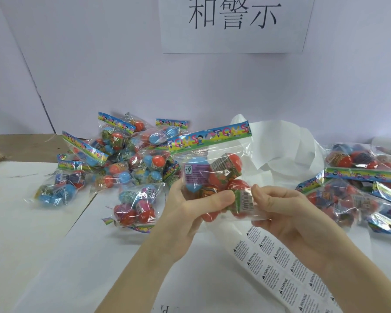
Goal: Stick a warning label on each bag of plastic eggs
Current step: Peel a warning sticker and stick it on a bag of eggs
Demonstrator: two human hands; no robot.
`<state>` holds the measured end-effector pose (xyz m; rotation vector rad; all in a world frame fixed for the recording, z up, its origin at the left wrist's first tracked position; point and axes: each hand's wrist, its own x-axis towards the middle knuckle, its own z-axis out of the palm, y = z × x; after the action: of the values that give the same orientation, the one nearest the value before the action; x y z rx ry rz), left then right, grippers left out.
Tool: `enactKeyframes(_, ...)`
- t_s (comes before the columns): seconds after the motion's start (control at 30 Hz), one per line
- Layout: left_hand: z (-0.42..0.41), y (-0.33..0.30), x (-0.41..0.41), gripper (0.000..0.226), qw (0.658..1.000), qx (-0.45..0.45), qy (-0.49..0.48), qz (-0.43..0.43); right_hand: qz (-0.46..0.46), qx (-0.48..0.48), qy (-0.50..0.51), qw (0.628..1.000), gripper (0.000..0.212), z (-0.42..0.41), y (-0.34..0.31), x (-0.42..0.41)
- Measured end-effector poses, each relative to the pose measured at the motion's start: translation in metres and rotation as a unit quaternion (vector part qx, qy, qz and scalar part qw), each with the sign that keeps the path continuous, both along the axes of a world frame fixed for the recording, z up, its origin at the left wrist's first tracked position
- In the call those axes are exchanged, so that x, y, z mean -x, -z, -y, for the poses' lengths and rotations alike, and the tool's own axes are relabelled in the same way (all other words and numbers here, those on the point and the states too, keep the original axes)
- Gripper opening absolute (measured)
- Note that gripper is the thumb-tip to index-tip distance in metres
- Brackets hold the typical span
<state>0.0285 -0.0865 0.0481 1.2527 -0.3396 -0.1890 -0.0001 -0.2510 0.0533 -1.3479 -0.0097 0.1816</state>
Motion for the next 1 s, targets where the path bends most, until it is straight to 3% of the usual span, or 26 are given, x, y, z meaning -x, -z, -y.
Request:
enactKeyframes(0.2,0.005,0.001,0.001,0.019,1.000,0.004,-0.017,-0.018,0.017,-0.022,0.046,0.999,0.021,0.000,0.000,-0.003)
enactKeyframes(0.5,0.009,-0.003,0.005,0.016,0.999,0.001,-0.037,-0.004,0.105,0.070,0.057,0.990,0.061,0.000,0.006,-0.004)
enactKeyframes(0.63,0.009,-0.004,0.005,0.020,0.999,0.022,-0.019,-0.020,0.123,0.063,0.124,0.983,0.027,0.003,0.003,-0.006)
enactKeyframes(0.7,0.007,-0.003,0.002,0.035,0.998,0.038,-0.034,-0.039,0.157,0.162,0.210,0.951,0.017,0.011,0.003,-0.010)
enactKeyframes(0.77,0.005,-0.002,0.000,0.029,0.994,0.068,-0.061,-0.065,0.161,0.320,0.257,0.897,0.012,0.019,0.008,-0.015)
enactKeyframes(0.83,0.004,-0.002,-0.002,0.026,0.988,0.100,-0.079,-0.087,0.124,0.432,0.224,0.865,0.007,0.025,0.016,-0.019)
enactKeyframes(0.87,0.004,-0.003,-0.003,0.027,0.986,0.111,-0.085,-0.092,0.101,0.471,0.186,0.857,0.017,0.027,0.020,-0.020)
enactKeyframes(1.0,0.000,-0.004,-0.005,0.039,0.987,0.099,-0.089,-0.094,0.029,0.511,0.057,0.857,0.039,0.029,0.022,-0.018)
